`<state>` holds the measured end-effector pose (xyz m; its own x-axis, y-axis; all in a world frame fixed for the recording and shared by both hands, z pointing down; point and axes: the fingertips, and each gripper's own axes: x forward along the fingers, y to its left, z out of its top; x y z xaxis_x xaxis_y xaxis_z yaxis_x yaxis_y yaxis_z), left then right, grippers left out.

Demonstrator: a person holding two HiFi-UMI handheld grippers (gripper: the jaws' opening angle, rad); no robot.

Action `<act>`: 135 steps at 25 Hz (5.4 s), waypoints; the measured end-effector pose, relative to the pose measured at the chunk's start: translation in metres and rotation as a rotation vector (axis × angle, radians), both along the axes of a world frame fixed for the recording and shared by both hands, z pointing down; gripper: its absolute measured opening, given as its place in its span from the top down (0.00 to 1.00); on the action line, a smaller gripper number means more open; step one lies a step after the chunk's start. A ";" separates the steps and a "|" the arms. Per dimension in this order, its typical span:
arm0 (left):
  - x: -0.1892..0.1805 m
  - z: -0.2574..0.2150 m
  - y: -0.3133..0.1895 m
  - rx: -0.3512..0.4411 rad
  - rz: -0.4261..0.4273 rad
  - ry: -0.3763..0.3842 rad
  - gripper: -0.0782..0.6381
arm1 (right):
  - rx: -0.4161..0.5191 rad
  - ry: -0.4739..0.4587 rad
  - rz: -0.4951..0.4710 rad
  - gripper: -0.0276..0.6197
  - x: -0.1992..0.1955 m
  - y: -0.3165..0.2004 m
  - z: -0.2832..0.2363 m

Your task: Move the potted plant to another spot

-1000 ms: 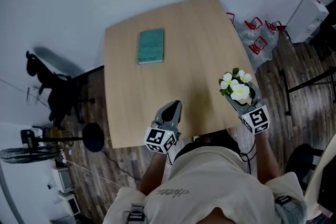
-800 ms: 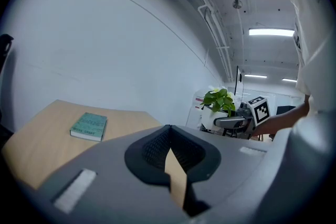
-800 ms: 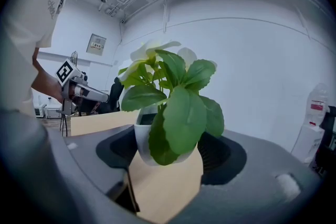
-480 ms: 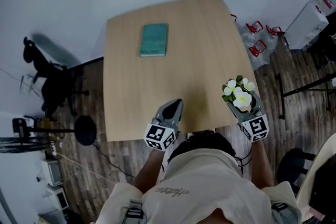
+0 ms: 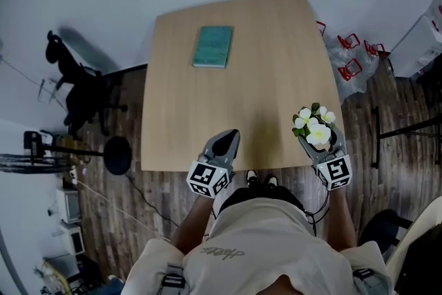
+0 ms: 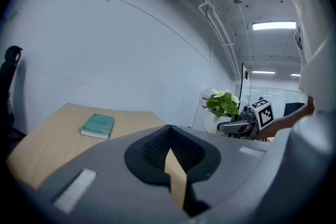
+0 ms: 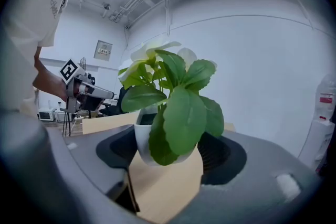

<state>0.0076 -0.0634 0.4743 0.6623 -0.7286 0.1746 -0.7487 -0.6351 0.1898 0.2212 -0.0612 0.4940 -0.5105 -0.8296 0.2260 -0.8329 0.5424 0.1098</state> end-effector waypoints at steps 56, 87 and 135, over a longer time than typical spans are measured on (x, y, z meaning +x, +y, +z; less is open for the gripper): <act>-0.219 -0.007 0.004 0.023 -0.154 0.015 0.87 | 0.065 0.038 -0.103 0.42 -0.200 -0.025 -0.018; -0.285 0.017 -0.055 -0.057 -0.061 -0.028 0.87 | 0.006 -0.023 -0.077 0.42 -0.290 -0.060 -0.002; -0.478 0.048 -0.164 -0.189 -0.232 -0.013 0.87 | -0.288 0.006 -0.225 0.42 -0.539 -0.268 0.182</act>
